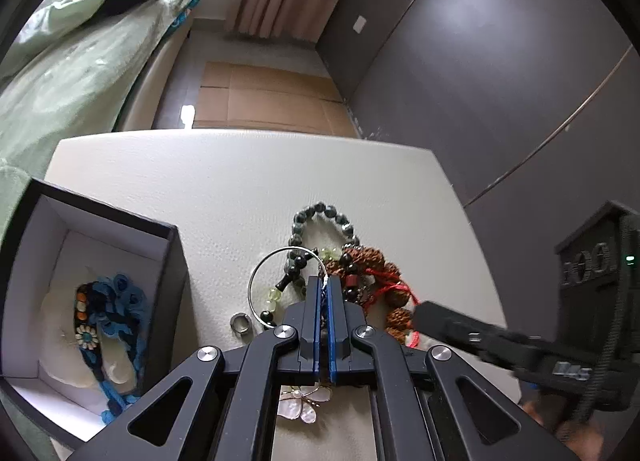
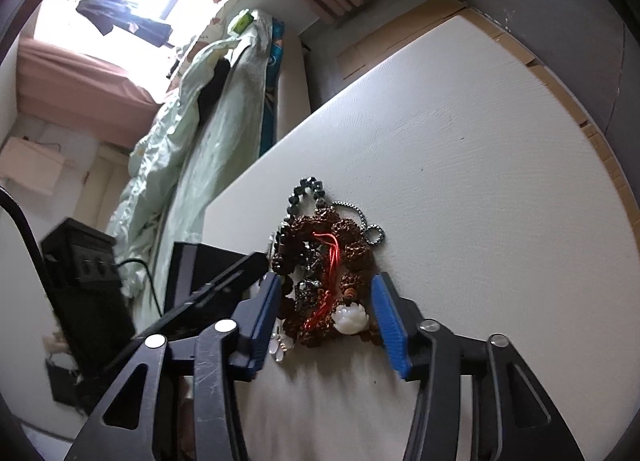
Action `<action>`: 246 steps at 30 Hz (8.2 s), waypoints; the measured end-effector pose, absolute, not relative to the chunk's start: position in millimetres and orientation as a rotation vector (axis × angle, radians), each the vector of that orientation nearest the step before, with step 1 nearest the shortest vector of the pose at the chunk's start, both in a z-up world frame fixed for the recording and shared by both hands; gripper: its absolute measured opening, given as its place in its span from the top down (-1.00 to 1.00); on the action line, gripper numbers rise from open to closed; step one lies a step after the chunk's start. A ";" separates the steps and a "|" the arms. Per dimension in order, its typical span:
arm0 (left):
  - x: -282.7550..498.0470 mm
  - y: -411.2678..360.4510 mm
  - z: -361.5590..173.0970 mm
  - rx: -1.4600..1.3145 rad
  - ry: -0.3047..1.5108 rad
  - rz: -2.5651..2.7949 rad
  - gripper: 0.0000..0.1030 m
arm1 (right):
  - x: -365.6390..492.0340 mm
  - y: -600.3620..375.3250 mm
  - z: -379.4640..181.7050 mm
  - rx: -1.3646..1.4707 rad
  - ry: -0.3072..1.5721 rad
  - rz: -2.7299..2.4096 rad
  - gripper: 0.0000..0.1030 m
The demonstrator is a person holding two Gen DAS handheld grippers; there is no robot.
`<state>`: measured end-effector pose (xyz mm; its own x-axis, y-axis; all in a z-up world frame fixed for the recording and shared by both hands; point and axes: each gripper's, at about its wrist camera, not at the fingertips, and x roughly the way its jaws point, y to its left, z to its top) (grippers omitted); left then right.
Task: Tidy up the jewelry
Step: 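Grasp the red string bracelet with the right tool, then carry the red string bracelet into the black box and release it, then close the left tool on the brown bead bracelet, then lift the brown bead bracelet into the black box and open the left tool, then move the left tool back toward the silver chains and butterfly pendant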
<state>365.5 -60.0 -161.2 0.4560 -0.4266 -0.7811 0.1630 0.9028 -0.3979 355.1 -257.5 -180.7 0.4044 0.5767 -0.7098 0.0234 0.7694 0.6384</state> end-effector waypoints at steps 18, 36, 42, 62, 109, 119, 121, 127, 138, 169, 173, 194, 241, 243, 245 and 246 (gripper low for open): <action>342.8 -33.8 -108.1 -0.323 0.926 -0.403 0.96 | 343.7 -247.4 -149.7 0.560 1.021 0.396 0.85; 324.1 25.6 -87.9 -0.381 0.881 -0.353 0.96 | 318.1 -206.1 -108.2 0.551 0.906 0.496 0.85; 328.0 50.1 -93.6 -0.394 0.923 -0.242 0.85 | 318.4 -186.7 -108.1 0.559 0.893 0.536 0.85; 318.3 108.9 -82.3 -0.500 0.838 -0.147 -0.21 | 348.9 -104.7 -122.6 0.612 0.930 0.674 0.22; 336.4 -74.9 -127.6 -0.105 0.969 -0.395 -0.08 | 315.4 -282.0 -139.9 0.634 1.022 0.301 -0.34; 348.5 -95.9 -160.8 0.025 0.997 -0.340 0.03 | 330.7 -290.9 -160.4 0.667 1.052 0.274 -0.34; 352.2 -97.1 -165.9 0.031 1.005 -0.340 0.06 | 334.0 -287.8 -163.9 0.661 1.060 0.266 -0.34; 360.7 -92.6 -180.5 0.014 1.053 -0.315 0.61 | 346.9 -267.7 -168.8 0.598 1.081 0.247 -0.34; 351.5 -73.0 -161.1 -0.075 1.018 -0.319 0.65 | 362.3 -239.8 -186.1 0.573 1.126 0.217 -0.34; 335.4 -28.8 -123.7 -0.198 0.960 -0.314 0.70 | 349.9 -221.7 -181.4 0.460 1.144 0.345 0.62; 336.8 -23.7 -122.5 -0.233 0.966 -0.331 0.70 | 344.5 -234.2 -169.2 0.505 1.102 0.353 0.62; 308.4 46.5 -66.7 -0.347 0.791 -0.255 0.70 | 328.4 -178.1 -111.7 0.568 0.916 0.595 0.62; 319.6 -20.3 -100.0 -0.179 0.933 -0.343 -0.02 | 319.9 -254.3 -130.8 0.549 1.007 0.338 0.11; 320.1 -31.4 -104.3 -0.154 0.957 -0.362 -0.02 | 319.2 -260.4 -132.1 0.554 1.014 0.326 0.11; 319.8 -42.8 -109.8 -0.132 0.983 -0.382 -0.02 | 318.2 -268.4 -132.4 0.565 1.020 0.315 0.11; 318.1 -47.1 -112.0 -0.120 0.990 -0.387 -0.02 | 317.5 -272.8 -132.0 0.570 1.020 0.311 0.11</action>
